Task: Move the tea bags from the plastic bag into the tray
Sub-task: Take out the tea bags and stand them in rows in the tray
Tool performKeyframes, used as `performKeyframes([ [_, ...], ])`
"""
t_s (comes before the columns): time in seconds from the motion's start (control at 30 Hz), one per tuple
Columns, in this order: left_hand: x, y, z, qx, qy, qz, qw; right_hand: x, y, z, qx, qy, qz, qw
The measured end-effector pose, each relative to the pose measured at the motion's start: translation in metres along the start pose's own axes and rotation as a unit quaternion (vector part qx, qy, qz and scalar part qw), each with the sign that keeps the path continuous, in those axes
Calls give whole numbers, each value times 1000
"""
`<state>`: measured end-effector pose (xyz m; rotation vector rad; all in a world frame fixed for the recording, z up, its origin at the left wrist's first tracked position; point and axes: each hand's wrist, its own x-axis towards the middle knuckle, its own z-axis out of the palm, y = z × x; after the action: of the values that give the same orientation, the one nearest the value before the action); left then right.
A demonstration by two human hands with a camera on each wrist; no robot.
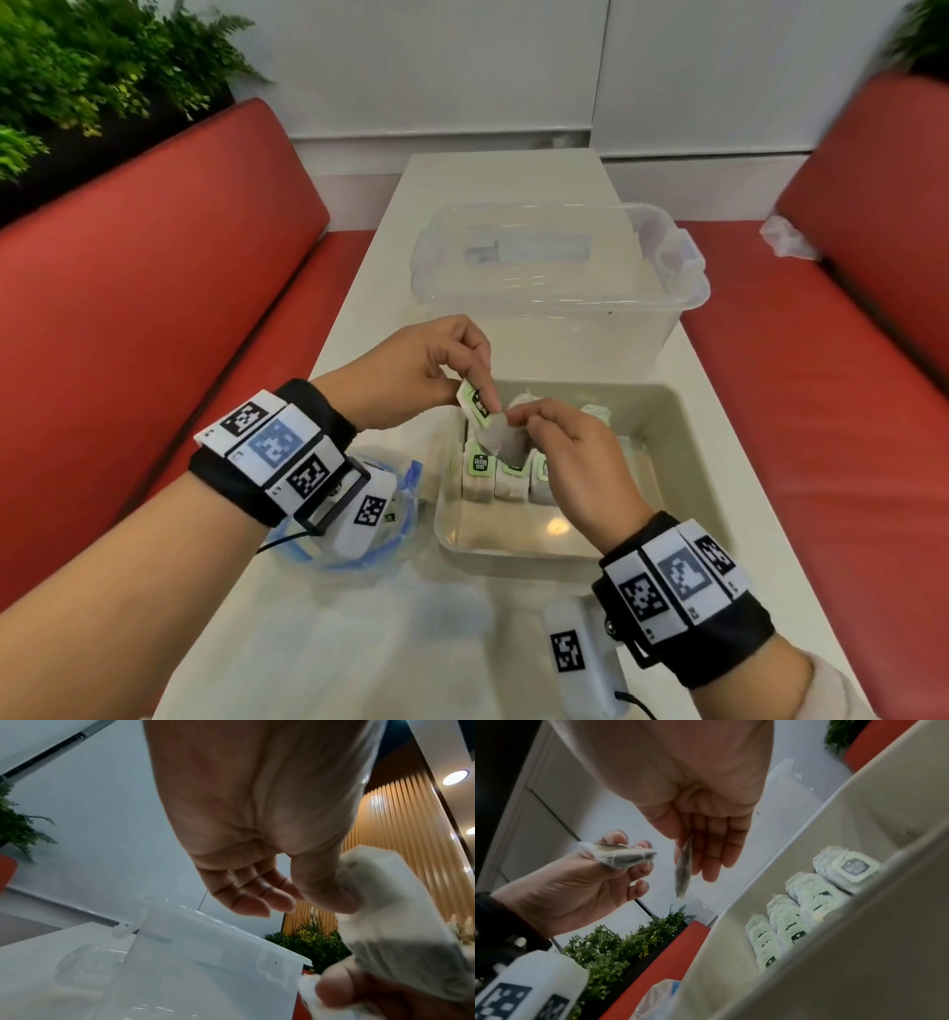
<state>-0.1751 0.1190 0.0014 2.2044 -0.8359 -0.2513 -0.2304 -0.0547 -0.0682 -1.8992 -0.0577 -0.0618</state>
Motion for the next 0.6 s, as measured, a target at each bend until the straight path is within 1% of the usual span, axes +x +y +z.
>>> performKeyframes([
  [0.1,7,-1,3,-68,-11,15,997,0,0,2,112,-35,-10,993],
  [0.17,11,-1,5,-105,-9,13,994,0,-1,2,148,-53,-7,988],
  [0.23,16,-2,7,-105,1,18,994,2,0,0,168,-48,-6,985],
  [0.3,21,-6,8,-94,30,7,995,3,0,-4,174,-21,3,984],
  [0.33,23,-5,8,-110,45,-21,993,3,2,-6,177,-1,8,984],
  [0.37,25,-3,9,-152,49,-57,986,3,4,-9,177,20,12,984],
  [0.43,29,1,12,-212,26,-112,970,4,8,-13,155,63,14,986],
  [0.5,37,4,18,-183,-4,-129,975,4,14,-16,126,89,14,988],
  [0.6,54,9,27,-123,-21,-114,986,2,18,-24,71,114,19,991],
])
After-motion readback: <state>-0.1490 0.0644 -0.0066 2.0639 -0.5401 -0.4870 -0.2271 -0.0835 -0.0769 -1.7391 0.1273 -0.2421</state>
